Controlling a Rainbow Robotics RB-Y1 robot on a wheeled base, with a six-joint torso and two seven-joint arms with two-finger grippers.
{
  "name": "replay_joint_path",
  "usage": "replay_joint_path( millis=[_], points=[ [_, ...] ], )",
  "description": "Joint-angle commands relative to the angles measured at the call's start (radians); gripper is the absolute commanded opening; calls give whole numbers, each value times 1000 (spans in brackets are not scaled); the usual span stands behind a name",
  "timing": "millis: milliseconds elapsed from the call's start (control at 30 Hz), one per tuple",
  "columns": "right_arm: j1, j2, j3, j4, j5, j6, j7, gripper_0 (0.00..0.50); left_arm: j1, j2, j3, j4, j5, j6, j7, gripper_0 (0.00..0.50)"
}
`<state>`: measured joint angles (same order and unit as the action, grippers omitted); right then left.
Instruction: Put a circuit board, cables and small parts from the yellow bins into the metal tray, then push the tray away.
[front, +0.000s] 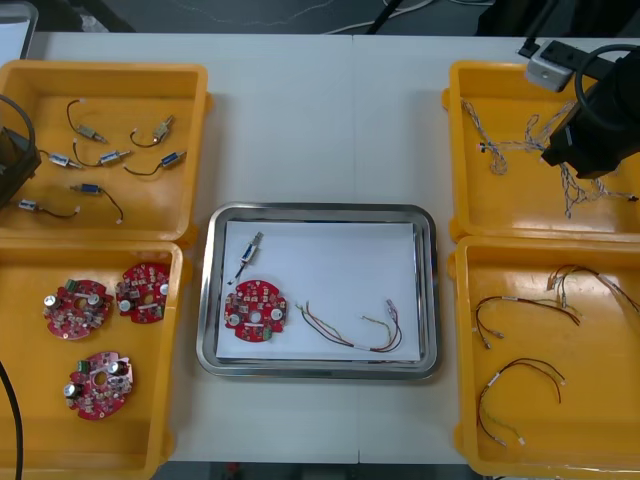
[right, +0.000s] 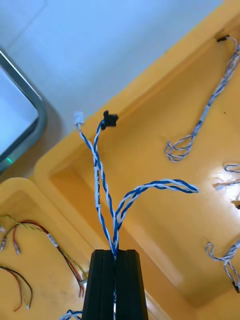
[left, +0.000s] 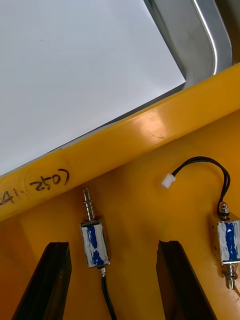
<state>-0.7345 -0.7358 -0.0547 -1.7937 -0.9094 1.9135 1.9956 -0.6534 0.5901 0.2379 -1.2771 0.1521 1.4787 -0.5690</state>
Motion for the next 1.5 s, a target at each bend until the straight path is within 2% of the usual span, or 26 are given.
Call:
replay_joint_path(
  millis=[33,233,433,567,733,833,1067,1233,1500],
  points=[
    [35,35,32,-145,-19,5,-77,0,-52,-6,-3,2,12,29,-69,500],
    [35,75,167,-263,-28,-19,-195,0,-78,-6,21,59,14,31,-91,500],
    [35,107,289,-296,-31,-97,-230,0,-83,-6,35,59,15,68,-106,500],
    [35,119,394,-294,7,-188,-216,0,-103,-6,37,61,23,123,-109,500],
    [35,121,515,-294,70,-294,-201,0,-104,-6,37,61,32,134,-120,500],
    [33,119,579,-280,96,-352,-167,0,-104,-6,38,62,30,135,-126,500],
    [26,118,671,-214,126,-449,11,0,-104,-6,49,70,20,120,-141,500],
    [26,122,690,-174,138,-458,111,0,-104,-6,55,96,4,81,-158,500],
    [6,139,722,-69,135,-499,246,0,-104,-7,63,96,1,77,-160,500]
  ],
)
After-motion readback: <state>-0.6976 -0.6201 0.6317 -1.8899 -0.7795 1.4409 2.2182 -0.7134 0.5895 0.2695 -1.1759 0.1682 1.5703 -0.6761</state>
